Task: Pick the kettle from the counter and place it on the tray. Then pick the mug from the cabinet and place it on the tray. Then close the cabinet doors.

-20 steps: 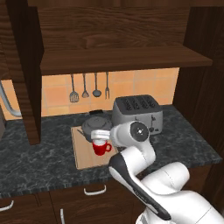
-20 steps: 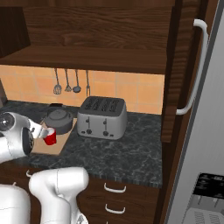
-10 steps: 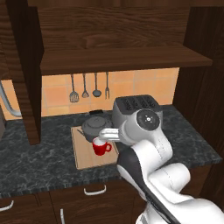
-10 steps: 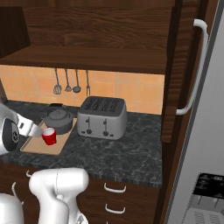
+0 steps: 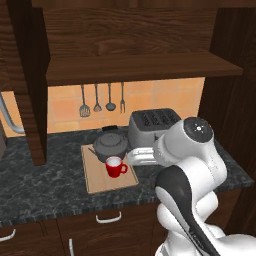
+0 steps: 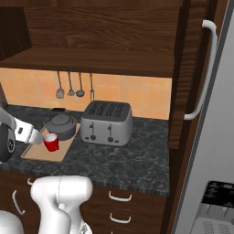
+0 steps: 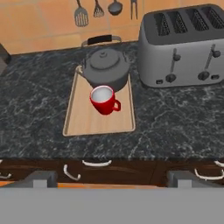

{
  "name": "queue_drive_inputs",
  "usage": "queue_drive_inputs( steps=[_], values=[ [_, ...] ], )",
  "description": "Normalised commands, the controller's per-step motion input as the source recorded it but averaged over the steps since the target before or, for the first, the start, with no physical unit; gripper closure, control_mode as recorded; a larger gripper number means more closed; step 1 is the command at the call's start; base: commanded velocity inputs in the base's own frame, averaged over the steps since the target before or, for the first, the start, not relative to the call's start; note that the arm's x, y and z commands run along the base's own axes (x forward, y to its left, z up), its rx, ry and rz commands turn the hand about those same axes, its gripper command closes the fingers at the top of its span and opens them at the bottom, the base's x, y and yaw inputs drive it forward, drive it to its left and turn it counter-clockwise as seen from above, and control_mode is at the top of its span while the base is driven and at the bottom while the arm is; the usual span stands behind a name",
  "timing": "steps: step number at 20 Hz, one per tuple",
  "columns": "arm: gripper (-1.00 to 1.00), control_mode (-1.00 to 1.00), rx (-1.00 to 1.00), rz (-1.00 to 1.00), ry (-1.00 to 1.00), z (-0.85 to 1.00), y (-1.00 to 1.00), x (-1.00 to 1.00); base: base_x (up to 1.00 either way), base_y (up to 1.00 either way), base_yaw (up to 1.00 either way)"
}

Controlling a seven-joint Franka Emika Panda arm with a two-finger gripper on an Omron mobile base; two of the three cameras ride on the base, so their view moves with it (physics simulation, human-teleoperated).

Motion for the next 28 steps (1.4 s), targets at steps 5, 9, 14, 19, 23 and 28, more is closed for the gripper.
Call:
queue_drive_inputs(
  steps=[5, 9, 14, 19, 23, 28],
  values=[
    [-1.0, -1.0, -0.01, 0.05, 0.04, 0.01, -0.24, -0.27, 0.0, 0.0, 0.0],
    [-1.0, -1.0, 0.0, 0.07, 0.0, 0.07, -0.31, -0.38, 0.0, 0.0, 0.0],
    [-1.0, -1.0, 0.0, 0.08, -0.01, 0.14, -0.1, -0.36, 0.0, 0.0, 0.0],
    [-1.0, -1.0, 0.14, 0.0, 0.0, 0.3, 0.04, -0.44, 0.0, 0.0, 0.0],
    [-1.0, -1.0, 0.1, 0.09, -0.08, 0.3, 0.16, -0.49, 0.0, 0.0, 0.0],
    [-1.0, -1.0, -0.24, 0.39, -0.45, 0.18, 0.55, -0.33, 0.0, 0.0, 0.0]
  ],
)
